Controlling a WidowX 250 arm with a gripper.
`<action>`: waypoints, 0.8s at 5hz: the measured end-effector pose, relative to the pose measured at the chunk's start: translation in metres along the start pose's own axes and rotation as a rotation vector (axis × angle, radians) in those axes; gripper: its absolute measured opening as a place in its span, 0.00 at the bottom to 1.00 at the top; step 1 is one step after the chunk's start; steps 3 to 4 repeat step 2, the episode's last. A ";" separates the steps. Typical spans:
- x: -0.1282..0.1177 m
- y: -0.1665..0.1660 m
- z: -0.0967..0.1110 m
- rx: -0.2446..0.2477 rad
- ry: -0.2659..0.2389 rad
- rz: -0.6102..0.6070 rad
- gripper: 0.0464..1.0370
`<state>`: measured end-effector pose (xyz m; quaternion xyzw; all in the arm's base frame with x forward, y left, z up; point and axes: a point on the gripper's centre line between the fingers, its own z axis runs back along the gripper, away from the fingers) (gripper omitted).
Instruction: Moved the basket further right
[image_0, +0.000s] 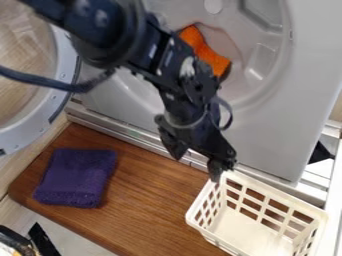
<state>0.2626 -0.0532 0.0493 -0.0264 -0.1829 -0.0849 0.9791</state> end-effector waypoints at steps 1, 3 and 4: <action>0.006 0.003 0.023 0.048 -0.054 0.001 0.96; 0.006 0.003 0.024 0.050 -0.053 0.003 0.96; 0.006 0.003 0.024 0.050 -0.053 0.003 0.96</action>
